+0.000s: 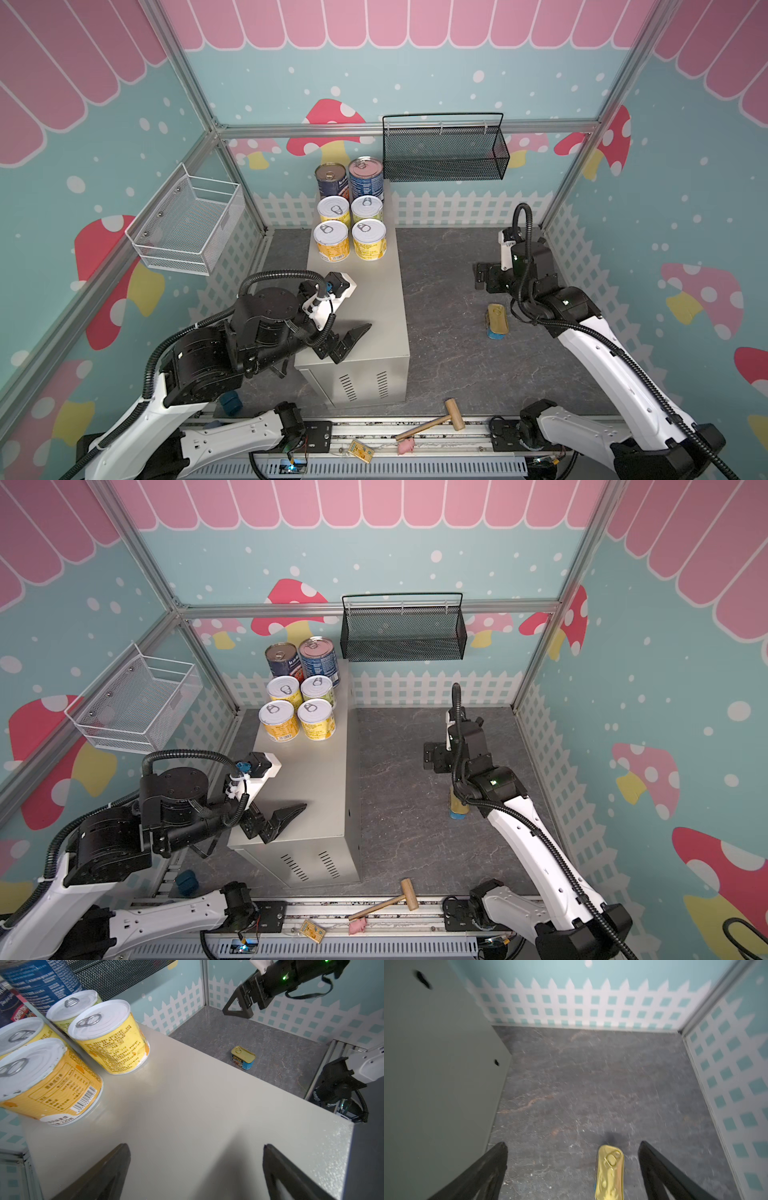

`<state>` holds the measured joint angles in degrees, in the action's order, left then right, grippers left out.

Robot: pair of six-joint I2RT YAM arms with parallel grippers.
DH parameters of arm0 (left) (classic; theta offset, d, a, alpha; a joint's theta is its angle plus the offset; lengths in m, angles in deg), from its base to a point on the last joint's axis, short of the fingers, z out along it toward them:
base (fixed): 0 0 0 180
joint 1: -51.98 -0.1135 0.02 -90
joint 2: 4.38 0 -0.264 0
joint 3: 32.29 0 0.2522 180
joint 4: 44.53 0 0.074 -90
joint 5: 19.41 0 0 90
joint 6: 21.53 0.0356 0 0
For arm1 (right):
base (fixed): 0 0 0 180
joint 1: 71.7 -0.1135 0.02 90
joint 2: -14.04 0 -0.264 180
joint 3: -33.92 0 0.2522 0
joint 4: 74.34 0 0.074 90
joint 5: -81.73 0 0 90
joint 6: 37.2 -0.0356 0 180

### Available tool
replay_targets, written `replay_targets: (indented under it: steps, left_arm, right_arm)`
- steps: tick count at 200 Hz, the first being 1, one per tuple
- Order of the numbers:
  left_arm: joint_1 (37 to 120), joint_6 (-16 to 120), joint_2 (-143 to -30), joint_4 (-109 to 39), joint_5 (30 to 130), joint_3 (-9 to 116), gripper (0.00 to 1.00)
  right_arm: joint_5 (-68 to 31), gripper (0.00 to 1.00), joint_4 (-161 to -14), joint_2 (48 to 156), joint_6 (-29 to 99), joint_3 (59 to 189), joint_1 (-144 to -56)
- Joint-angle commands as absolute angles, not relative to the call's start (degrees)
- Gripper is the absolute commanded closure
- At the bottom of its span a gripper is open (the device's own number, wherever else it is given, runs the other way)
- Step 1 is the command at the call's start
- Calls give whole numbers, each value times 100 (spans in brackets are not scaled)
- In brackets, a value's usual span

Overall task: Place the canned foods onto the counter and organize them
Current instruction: 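Move the right gripper down to the floor and grasp the SPAM tin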

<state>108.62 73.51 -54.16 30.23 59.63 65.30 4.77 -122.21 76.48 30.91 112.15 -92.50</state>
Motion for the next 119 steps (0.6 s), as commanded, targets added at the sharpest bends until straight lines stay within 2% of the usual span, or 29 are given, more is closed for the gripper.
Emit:
replay_targets:
  steps: [1, 52, 119]
  left_arm:
    - [10833, 7473, -5283, 2990, 6328, 6624, 1]
    - [10835, 7414, -5074, 2978, 6332, 6524, 1]
    - [10832, 7368, -5067, 2966, 6378, 6494, 1]
  right_arm:
    - [333, 1, -12078, 7666, 2615, 10469, -8951]
    - [533, 1, -10996, 7666, 1873, 8808, -8725]
    - [318, 4, -10043, 8277, 1892, 8042, -8278]
